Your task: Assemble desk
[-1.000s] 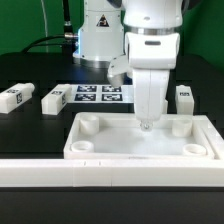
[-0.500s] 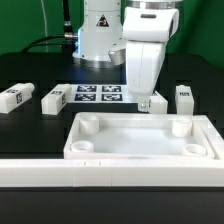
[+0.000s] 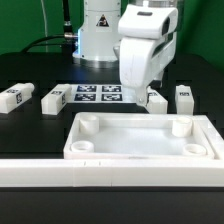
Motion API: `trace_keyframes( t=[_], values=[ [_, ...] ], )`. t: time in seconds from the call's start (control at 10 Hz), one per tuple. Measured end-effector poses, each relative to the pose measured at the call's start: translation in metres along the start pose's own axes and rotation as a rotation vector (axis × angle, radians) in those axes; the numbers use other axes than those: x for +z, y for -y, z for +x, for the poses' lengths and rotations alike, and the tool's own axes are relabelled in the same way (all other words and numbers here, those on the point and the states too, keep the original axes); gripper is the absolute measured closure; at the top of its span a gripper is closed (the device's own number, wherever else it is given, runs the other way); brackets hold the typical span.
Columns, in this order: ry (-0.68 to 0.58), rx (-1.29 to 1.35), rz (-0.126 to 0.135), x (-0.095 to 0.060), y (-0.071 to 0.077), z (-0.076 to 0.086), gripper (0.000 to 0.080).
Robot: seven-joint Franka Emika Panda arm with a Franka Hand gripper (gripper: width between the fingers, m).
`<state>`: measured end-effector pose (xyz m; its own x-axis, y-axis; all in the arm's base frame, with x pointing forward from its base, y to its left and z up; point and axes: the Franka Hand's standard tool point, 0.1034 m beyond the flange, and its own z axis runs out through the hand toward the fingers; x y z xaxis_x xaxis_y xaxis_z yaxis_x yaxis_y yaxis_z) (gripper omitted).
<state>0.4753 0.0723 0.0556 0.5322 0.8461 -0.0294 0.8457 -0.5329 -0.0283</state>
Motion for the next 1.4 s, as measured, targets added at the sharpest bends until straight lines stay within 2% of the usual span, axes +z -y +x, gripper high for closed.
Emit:
trace_keyframes(
  t=[0.1, 0.2, 0.6, 0.7, 0.8, 0.9, 1.0, 1.4],
  values=[
    [0.004, 0.045, 0.005, 0.000, 0.010, 0.009, 0.0151],
    [0.005, 0.060, 0.015, 0.000, 0.010, 0.009, 0.0151],
    [0.006, 0.152, 0.015, 0.001, 0.010, 0.008, 0.0151],
    [0.007, 0.259, 0.015, 0.000, 0.012, 0.009, 0.0151],
    [0.020, 0.477, 0.019, 0.001, 0.022, 0.011, 0.0151],
    [0.054, 0.641, 0.041, 0.004, 0.031, 0.011, 0.0151],
    [0.061, 0.741, 0.058, 0.006, 0.033, 0.013, 0.0151],
    [0.062, 0.983, 0.076, 0.005, 0.037, 0.017, 0.0151]
  ],
)
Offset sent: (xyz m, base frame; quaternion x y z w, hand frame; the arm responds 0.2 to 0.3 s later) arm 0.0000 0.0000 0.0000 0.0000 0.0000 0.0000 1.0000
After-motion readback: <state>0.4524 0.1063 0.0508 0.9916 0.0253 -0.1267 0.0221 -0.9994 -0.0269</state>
